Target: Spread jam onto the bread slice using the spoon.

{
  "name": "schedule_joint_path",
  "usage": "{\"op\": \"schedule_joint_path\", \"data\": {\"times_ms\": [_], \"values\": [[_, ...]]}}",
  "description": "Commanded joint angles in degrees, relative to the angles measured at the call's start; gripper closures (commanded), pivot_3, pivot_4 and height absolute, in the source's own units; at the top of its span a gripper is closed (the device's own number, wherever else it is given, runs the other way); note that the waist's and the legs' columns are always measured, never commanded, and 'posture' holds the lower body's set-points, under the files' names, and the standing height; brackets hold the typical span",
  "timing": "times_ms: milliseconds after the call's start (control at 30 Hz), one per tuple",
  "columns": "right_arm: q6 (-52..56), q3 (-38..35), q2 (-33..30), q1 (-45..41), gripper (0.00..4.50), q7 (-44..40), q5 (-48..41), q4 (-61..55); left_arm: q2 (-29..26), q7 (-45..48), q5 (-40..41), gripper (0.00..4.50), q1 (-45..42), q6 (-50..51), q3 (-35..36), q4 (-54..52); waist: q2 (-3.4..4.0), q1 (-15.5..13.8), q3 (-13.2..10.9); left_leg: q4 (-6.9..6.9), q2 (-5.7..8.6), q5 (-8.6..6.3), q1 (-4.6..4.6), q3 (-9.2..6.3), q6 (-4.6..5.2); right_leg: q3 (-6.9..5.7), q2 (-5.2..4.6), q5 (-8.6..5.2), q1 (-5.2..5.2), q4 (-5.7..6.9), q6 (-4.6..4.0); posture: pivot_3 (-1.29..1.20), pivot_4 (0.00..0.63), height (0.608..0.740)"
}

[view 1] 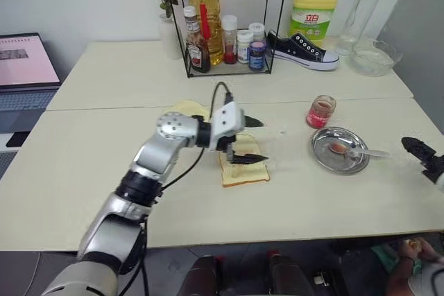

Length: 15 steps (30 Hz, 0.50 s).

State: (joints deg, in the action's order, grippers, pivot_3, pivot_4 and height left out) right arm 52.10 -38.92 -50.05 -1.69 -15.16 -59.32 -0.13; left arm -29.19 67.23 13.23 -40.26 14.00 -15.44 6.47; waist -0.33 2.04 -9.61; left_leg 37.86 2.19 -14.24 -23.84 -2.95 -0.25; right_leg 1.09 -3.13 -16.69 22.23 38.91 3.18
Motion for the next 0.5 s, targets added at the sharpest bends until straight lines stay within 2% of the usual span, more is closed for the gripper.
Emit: {"op": "schedule_joint_path", "data": {"times_ms": [33, 200, 333, 400, 500], "values": [[-1.4, 2.0, -5.4, 0.9, 0.05, -10.0, 2.6, -8.3, -6.3, 1.0, 3.5, 0.0, 2.3, 6.6, 6.2, -5.0, -0.05, 0.5, 0.0, 0.0, -0.06, 0.0, 0.03, -0.02, 0.0, -0.01, 0.06, 0.0, -0.01, 0.01, 0.0, 0.0, 0.15, 0.74], [-2.3, 6.9, -13.5, 5.9, 0.05, -24.2, 6.6, -20.0, -17.6, 1.1, 7.7, 0.0, 9.0, 15.6, 15.2, -10.6, -0.11, -0.1, -0.1, 0.0, -0.14, 0.0, -0.03, -0.15, 0.0, -0.16, 0.09, -0.01, -0.02, -0.05, 0.0, 0.0, 0.15, 0.74], [-2.7, 13.7, -14.7, 2.7, 0.05, -26.5, 8.1, -25.6, -24.8, 0.9, 8.7, 0.0, 16.7, 18.4, 21.2, -14.4, -0.23, -0.4, -0.1, 0.05, -0.08, -0.01, -0.03, -0.13, 0.0, -0.14, -0.03, -0.01, -0.06, -0.1, 0.0, 0.0, 0.15, 0.74], [-2.6, 16.9, -14.2, -0.3, 0.05, -26.9, 8.7, -26.3, -26.1, 0.4, 9.2, 0.0, 18.8, 18.9, 23.1, -15.3, -0.29, -0.8, -0.2, 0.08, -0.04, -0.01, -0.02, -0.13, 0.0, -0.14, -0.08, -0.01, -0.09, -0.1, 0.0, 0.0, 0.15, 0.74], [-2.5, 20.0, -13.6, -3.5, 0.05, -27.5, 10.1, -26.0, -25.2, -2.1, 10.1, 0.0, 19.1, 19.1, 25.2, -15.7, -0.35, -1.5, -0.2, 0.11, 0.04, -0.01, -0.02, -0.22, -0.01, -0.13, -0.21, 0.0, -0.11, -0.09, 0.0, 0.0, 0.15, 0.74]]}}
